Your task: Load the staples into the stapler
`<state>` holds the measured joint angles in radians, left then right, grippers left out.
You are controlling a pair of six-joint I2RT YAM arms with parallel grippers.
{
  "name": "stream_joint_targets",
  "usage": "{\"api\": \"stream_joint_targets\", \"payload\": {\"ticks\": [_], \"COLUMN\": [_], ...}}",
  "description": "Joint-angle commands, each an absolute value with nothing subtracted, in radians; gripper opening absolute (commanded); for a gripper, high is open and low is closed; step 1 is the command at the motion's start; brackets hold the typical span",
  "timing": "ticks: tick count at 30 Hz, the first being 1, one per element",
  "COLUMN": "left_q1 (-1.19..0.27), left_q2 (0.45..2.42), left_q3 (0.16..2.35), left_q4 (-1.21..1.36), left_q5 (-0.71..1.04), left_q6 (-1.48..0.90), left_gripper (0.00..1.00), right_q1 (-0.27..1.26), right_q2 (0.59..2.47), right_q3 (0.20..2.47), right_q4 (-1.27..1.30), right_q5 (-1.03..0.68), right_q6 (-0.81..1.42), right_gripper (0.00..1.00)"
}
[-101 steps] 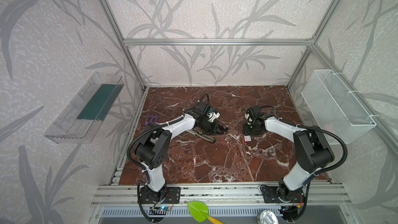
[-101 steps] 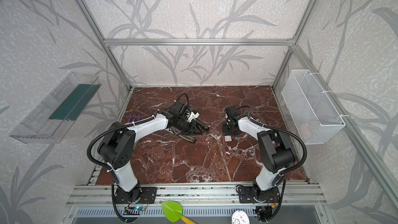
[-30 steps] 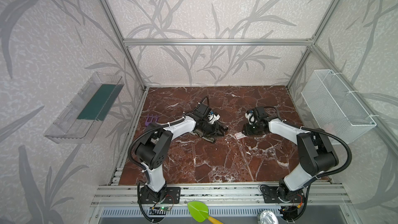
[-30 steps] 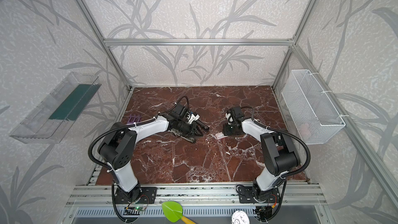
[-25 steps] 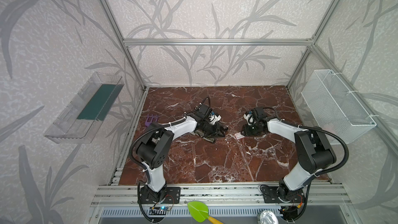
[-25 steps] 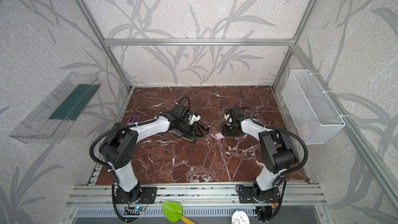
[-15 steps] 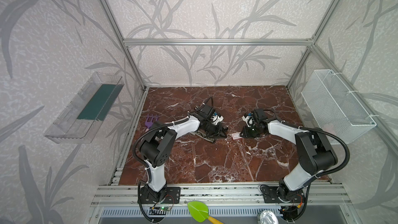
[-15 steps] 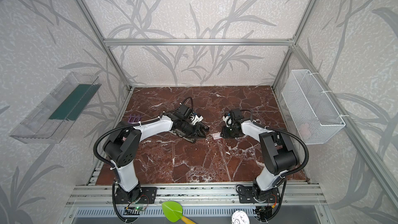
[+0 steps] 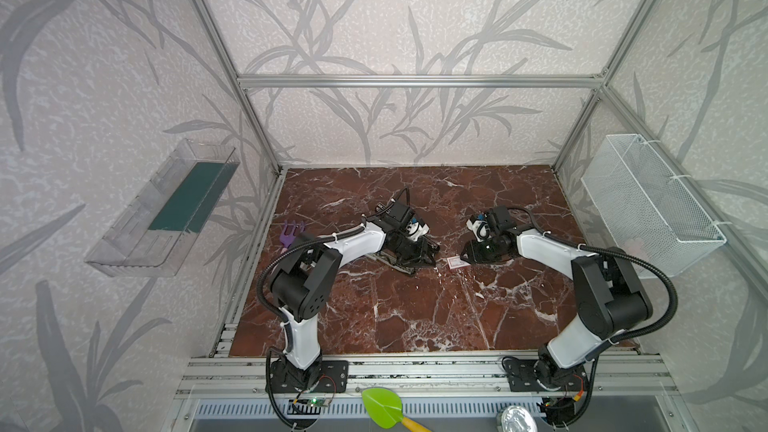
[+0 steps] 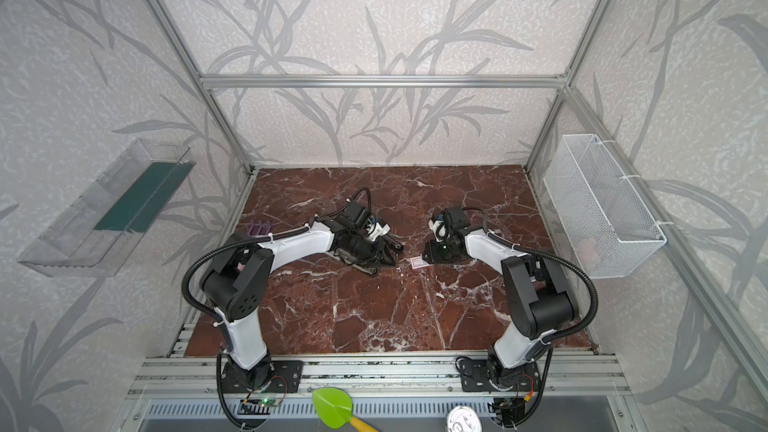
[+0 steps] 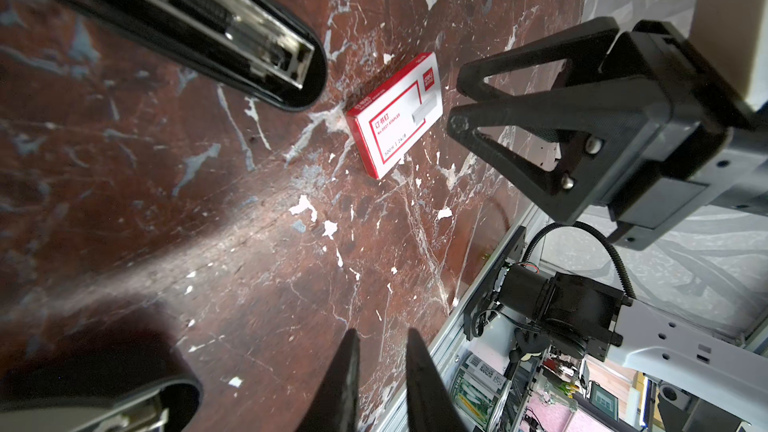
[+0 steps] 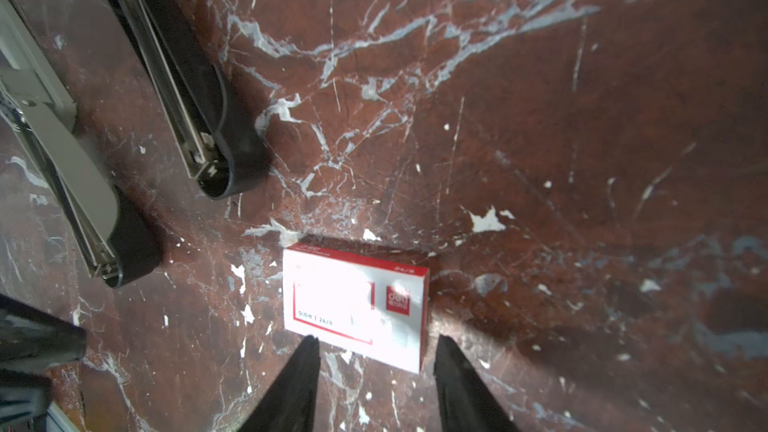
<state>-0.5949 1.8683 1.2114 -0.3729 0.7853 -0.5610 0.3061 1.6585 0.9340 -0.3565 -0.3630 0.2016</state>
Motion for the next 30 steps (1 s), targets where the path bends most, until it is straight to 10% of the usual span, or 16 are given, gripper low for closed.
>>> {"api": "stream_joint_targets", "payload": {"ticks": [1,30], "left_q1": [-0.597,-0.577], "left_q2": [1.876,1.809], "left_q3": [1.231,1.156], "left_q4": [-0.388,-0.358], "left_q5": [0.775,0.753], "left_q6": [-0.556,-0.568], "left_gripper": [0.23,0.23], "right_q1": [0.323,0.353], "right_q2": [1.673,1.882], "right_q3": [0.942,1.168], "right_q4": [-0.375,-0.440], "right_q5": [-0.396,-0.382], "right_q6": [0.199,0.049], "right_gripper": [0.46,0.62]}}
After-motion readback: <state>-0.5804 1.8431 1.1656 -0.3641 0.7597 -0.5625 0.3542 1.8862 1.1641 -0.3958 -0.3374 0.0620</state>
